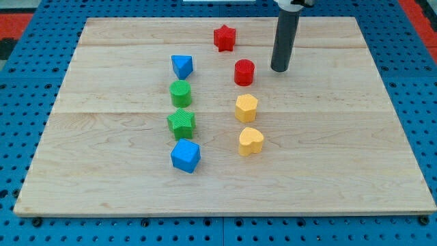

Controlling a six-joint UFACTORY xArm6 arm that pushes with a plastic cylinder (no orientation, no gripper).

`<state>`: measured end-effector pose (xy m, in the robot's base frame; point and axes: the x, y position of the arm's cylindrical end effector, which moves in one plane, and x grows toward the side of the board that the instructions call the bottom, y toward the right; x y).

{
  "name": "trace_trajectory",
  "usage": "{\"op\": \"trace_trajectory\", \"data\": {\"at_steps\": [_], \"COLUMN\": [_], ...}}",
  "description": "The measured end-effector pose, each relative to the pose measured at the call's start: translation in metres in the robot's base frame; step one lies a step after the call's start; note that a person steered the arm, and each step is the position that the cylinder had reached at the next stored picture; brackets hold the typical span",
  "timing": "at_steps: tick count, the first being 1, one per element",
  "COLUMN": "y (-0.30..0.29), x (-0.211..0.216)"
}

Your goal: Move yellow hexagon closer to green star

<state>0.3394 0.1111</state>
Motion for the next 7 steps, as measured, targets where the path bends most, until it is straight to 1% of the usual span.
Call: {"op": "trace_trajectory", "data": {"at_steps": [1,2,3,4,5,7], "y": [-0.021,-0.085,-0.092,-0.045,-0.027,0.007], "x": [0.012,0.018,0.018,0.028,0.078,0.081]}}
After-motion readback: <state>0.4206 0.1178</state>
